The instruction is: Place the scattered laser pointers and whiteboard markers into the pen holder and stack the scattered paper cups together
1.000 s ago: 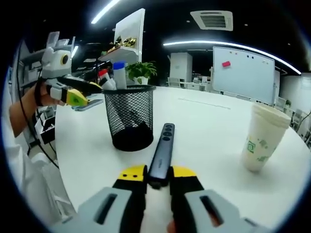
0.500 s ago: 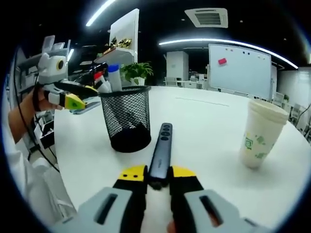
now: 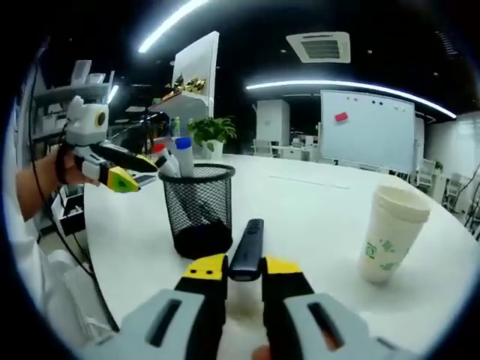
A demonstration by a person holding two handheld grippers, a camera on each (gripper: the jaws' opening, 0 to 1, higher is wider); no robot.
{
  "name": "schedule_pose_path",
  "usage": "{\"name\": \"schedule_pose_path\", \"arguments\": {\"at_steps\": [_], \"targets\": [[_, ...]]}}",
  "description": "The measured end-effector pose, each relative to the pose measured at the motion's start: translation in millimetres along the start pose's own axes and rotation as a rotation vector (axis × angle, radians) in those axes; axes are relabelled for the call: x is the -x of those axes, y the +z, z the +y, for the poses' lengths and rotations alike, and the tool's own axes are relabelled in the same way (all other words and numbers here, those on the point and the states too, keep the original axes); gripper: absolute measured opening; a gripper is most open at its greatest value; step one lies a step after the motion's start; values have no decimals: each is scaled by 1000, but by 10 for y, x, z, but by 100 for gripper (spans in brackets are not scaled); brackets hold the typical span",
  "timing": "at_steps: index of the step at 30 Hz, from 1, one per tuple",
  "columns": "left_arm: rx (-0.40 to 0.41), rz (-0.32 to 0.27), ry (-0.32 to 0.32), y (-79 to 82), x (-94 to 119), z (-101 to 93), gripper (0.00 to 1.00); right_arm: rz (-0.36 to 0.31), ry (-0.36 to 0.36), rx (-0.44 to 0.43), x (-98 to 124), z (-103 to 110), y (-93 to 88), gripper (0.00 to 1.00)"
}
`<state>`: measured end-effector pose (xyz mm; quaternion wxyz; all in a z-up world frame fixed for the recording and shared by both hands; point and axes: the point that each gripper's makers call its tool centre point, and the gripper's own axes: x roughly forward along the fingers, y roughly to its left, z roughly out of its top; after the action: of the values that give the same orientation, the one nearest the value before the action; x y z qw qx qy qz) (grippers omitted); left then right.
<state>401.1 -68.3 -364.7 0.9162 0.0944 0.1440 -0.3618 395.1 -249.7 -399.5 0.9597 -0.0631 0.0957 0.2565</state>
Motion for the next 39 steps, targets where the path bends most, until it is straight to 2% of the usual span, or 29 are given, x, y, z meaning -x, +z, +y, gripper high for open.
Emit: {"name": "schedule_pose_path", "arguments": {"at_steps": [5, 11, 17, 31, 39], "targets": [[8, -5, 8, 11, 9, 32, 55, -28, -6, -16, 2, -40, 63, 18], [9, -3, 13, 0, 13, 53, 54, -49, -24, 9, 16, -75, 125, 18], [21, -18, 21, 37, 24, 82, 54, -107, -36, 12, 60, -145, 250, 18], [-1, 28, 15, -101, 51, 78, 54, -176, -70, 45, 150, -204, 482, 17], [-2, 19, 9, -84, 46, 55, 54, -217, -83, 33, 181, -208, 610, 17]]}}
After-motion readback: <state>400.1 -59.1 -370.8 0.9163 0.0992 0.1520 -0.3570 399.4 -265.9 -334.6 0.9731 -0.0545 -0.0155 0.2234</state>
